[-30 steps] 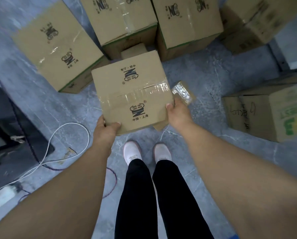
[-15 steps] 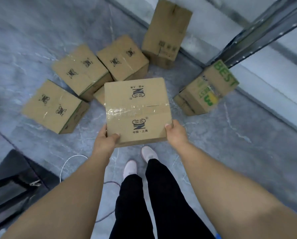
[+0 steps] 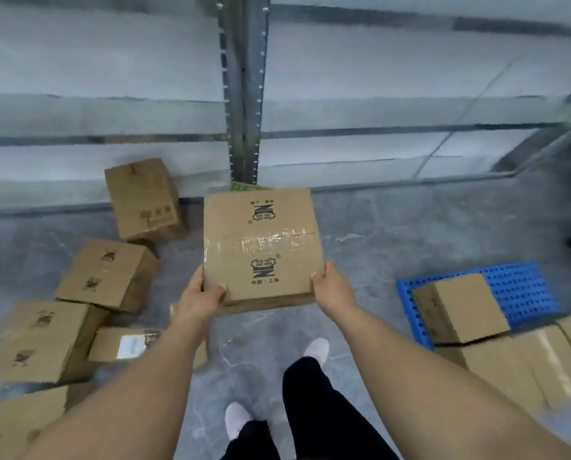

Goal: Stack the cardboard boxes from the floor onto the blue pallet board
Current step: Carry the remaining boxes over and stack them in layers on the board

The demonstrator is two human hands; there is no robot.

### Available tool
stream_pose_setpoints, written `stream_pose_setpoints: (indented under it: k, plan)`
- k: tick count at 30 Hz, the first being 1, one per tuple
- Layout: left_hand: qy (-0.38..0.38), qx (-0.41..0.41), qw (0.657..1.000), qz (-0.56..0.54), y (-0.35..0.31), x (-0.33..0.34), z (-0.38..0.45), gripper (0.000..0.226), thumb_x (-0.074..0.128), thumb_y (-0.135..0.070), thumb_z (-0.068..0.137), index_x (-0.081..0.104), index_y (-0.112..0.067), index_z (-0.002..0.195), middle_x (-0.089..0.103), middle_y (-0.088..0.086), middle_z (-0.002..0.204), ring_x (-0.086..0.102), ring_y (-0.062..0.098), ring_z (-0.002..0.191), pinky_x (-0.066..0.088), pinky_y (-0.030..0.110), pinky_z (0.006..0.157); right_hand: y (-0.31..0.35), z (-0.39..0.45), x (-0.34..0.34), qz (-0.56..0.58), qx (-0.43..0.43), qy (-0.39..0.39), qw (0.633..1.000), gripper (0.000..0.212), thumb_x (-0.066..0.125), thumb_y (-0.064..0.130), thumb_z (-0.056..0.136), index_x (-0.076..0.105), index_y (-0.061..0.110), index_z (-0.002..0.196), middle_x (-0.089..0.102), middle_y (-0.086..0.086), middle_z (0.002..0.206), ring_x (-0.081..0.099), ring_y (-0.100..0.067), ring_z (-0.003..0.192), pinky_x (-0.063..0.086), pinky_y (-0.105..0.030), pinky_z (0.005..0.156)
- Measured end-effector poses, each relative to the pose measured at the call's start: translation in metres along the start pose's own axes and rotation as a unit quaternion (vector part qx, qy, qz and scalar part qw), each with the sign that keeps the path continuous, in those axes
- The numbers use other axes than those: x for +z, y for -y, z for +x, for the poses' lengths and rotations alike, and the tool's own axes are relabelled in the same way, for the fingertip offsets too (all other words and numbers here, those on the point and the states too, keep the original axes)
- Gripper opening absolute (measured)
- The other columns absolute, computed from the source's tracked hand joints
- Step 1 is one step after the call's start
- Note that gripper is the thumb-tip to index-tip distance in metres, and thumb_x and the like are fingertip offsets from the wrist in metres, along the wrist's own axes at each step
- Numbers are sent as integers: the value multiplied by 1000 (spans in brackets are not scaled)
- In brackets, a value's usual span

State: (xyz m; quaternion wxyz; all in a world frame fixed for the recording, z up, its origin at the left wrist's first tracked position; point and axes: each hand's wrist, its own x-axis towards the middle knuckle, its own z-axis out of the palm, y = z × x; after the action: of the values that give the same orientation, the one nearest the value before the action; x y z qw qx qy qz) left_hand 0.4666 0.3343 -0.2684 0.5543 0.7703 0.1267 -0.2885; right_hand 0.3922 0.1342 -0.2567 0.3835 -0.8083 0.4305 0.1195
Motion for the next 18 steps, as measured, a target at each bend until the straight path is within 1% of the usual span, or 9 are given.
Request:
stream_pose_setpoints:
  k: [1, 3, 6, 7, 11, 14, 16, 18]
  plan:
    - [28, 14, 999, 19, -13, 22, -1, 56, 54, -10, 90, 37, -26, 141, 52, 1, 131, 49, 20, 113, 38, 34, 101, -12, -2, -23, 13, 9, -22, 1000, 29, 35, 19, 95, 49, 9, 118, 58, -15, 114, 52, -29, 95, 34, -29, 73]
    - [51, 28, 997, 46, -30, 49, -3, 58, 55, -12, 91, 34, -24, 144, 49, 5, 137, 47, 24, 122, 36, 38, 106, -26, -3, -50, 25, 21, -39, 999, 28, 36, 18, 95, 48, 7, 119, 57, -15, 117, 54, -32, 105, 38, -32, 79]
    - [108, 67, 988, 89, -61, 118, -9, 58, 56, -11, 90, 35, -23, 143, 49, 6, 138, 46, 25, 123, 35, 35, 103, -64, 0, -107, 66, 55, -88, 992, 31, 37, 16, 95, 47, 5, 122, 56, -17, 121, 52, -33, 110, 41, -36, 89]
    - [122, 78, 984, 102, -71, 141, -11, 58, 56, -11, 90, 35, -23, 143, 49, 5, 138, 46, 25, 123, 35, 35, 102, -77, 3, -125, 76, 69, -103, 989, 31, 37, 15, 95, 46, 5, 123, 55, -18, 122, 51, -33, 112, 40, -36, 90]
    - [170, 101, 967, 160, -102, 230, -20, 58, 57, -13, 90, 34, -18, 143, 48, 9, 138, 47, 28, 122, 36, 37, 101, -130, 8, -187, 134, 109, -151, 973, 31, 36, 16, 95, 44, 8, 124, 57, -16, 117, 53, -33, 105, 39, -35, 77]
    - [189, 126, 951, 211, -122, 295, -29, 53, 58, -15, 89, 39, -15, 139, 51, 11, 134, 48, 29, 118, 35, 30, 89, -170, 16, -227, 165, 134, -186, 959, 33, 36, 16, 95, 43, 8, 126, 56, -17, 121, 53, -33, 106, 40, -35, 80]
    - [216, 140, 940, 225, -133, 332, -33, 52, 57, -14, 90, 40, -15, 138, 52, 10, 134, 49, 27, 117, 34, 29, 86, -193, 25, -250, 178, 146, -208, 951, 29, 37, 16, 95, 45, 8, 122, 57, -16, 118, 54, -31, 98, 40, -35, 76]
    - [239, 148, 930, 238, -145, 363, -34, 50, 56, -15, 91, 40, -19, 138, 52, 7, 133, 50, 24, 112, 35, 30, 87, -210, 33, -270, 188, 151, -228, 943, 27, 37, 18, 96, 46, 10, 121, 59, -11, 115, 53, -26, 91, 37, -31, 69]
